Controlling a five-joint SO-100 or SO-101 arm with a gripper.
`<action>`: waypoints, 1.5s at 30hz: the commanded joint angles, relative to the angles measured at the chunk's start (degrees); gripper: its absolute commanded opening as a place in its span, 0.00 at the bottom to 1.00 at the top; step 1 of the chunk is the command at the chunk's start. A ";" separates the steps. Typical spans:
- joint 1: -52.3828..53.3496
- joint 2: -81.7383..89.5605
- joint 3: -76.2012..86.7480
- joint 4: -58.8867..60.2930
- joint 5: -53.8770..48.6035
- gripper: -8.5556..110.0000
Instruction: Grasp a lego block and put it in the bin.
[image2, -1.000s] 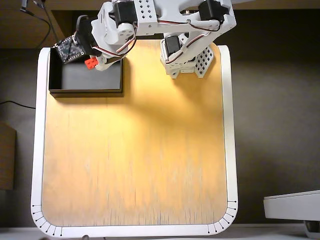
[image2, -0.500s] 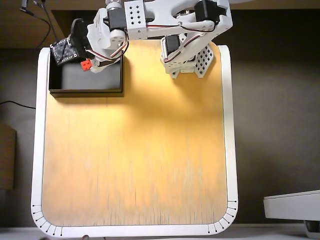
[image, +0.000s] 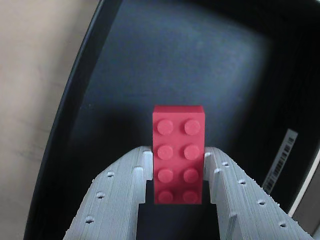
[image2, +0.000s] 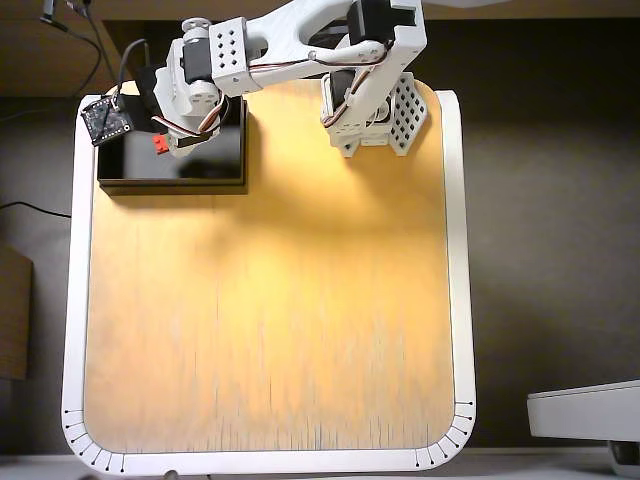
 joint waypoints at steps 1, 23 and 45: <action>1.05 0.79 -1.23 -1.67 1.85 0.19; 2.20 17.14 -5.63 12.13 3.34 0.08; -36.83 28.74 -11.95 15.38 -14.33 0.08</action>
